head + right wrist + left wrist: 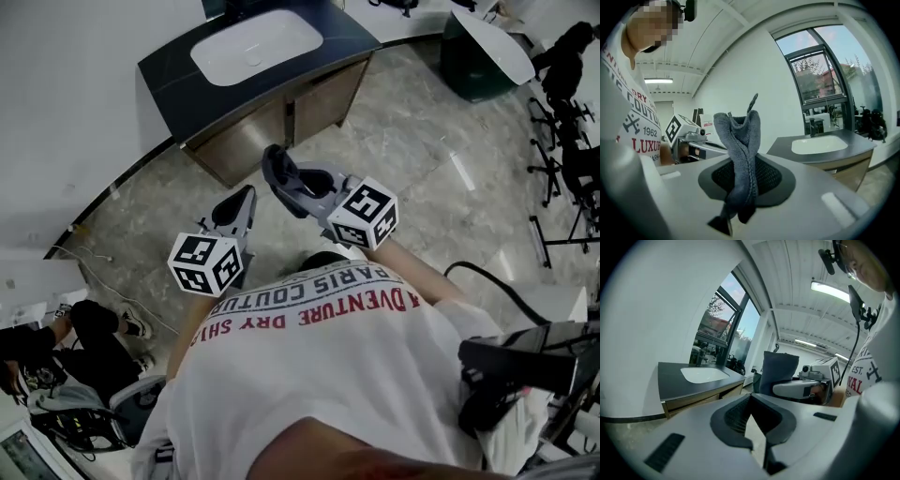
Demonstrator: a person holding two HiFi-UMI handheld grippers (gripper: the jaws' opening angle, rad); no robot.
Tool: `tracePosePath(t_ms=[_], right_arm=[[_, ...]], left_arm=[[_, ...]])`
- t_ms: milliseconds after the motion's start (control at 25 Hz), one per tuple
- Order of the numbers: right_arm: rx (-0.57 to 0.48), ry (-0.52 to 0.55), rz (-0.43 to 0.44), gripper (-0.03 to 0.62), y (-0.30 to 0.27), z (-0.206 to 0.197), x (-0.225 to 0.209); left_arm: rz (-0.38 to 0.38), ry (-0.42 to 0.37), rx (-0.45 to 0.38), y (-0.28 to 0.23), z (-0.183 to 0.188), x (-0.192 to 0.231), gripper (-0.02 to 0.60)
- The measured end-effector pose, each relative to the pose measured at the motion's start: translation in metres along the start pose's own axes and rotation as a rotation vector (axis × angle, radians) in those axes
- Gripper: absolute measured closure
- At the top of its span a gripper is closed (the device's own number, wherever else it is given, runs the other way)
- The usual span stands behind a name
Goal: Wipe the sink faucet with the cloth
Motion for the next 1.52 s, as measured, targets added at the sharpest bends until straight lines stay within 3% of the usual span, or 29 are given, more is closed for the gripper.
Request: tracePosePath(t_ms=[120, 400, 600, 760, 960, 1200, 1520], right_arm=[[-0.046, 0.015, -0.006, 0.526, 0.031, -0.010, 0.016], [-0.021, -0.035, 0.024, 0.526, 0.165, 0.066, 0.070], [0.030, -0.065, 0.051, 0.526, 0.250, 0.045, 0.103], [0.004, -0.061, 0.065, 0.526, 0.301, 0.044, 0.129], [-0.021, -0.026, 0.075, 0.526, 0.330, 0.056, 0.152], [-0.025, -0.035, 0.084, 0.526, 0.347, 0.053, 0.163], [-0.006, -0.045, 0.097, 0.526, 0.325, 0.061, 0.153]], left_arm=[[0.013, -0.052, -0.027, 0.013, -0.006, -0.027, 0.580], [0.022, -0.015, 0.003, 0.058, 0.058, -0.186, 0.580], [0.046, 0.009, 0.030, 0.076, 0.039, -0.273, 0.580], [0.050, -0.008, 0.037, 0.093, 0.028, -0.328, 0.580], [0.053, -0.034, 0.019, 0.110, 0.034, -0.363, 0.580], [0.071, -0.036, -0.005, 0.119, 0.038, -0.375, 0.580], [0.071, -0.023, 0.002, 0.113, 0.050, -0.354, 0.580]])
Point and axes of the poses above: the fingertips, and each gripper's own axes: y backward along the fingers, x to its left, z out of its top, the point moved 1 cm from there along y, backward along the fingers, and after that the axes turned 11 degrees about z, right-handed, at the moved point
